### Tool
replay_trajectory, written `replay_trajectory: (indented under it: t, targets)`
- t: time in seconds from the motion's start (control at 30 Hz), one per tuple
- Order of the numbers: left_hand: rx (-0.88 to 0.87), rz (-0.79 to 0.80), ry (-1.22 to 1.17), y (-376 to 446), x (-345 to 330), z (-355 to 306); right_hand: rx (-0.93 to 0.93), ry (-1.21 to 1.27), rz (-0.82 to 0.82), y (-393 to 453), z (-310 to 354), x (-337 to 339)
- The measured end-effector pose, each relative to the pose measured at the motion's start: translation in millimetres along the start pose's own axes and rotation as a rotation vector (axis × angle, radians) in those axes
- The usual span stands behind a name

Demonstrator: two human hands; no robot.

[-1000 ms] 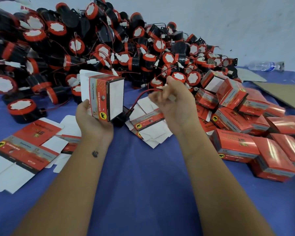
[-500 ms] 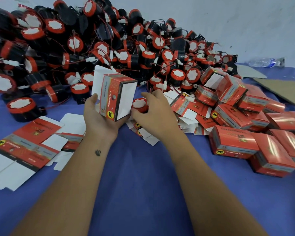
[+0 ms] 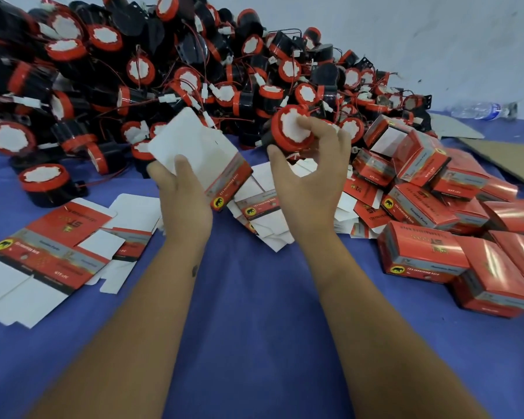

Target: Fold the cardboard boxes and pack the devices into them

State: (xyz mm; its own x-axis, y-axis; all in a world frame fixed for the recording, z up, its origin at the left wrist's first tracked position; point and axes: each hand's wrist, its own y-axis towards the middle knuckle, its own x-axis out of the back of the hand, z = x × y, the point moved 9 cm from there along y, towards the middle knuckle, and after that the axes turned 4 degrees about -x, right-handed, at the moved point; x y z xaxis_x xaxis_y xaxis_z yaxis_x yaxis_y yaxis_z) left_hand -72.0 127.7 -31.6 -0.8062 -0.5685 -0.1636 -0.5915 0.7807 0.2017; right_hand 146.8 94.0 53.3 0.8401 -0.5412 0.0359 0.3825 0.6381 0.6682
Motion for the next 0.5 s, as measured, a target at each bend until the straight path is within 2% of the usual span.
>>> replay_trajectory:
  t: [0.13, 0.2, 0.27, 0.37, 0.5]
  targets:
    - [-0.213, 0.234, 0.169, -14.3, -23.2, -10.6, 0.072, 0.141, 0.151, -8.4, 18.1, -19.1]
    - [-0.280, 0.338, 0.237, -19.4, -33.4, -14.0, 0.100, 0.116, 0.216, -14.7, 20.6, -30.5]
    - [-0.237, 0.384, 0.188, -19.4, -36.8, -9.9, 0.087, 0.039, 0.258, -19.5, 13.2, -38.2]
    - [-0.005, 0.367, 0.068, -14.5, -34.0, 6.7, 0.065, -0.140, 0.355, -22.9, -4.2, -46.9]
    - [0.034, 0.398, 0.071, -13.7, -38.7, 7.6, 0.192, -0.396, 0.420, -27.2, -7.5, -53.3]
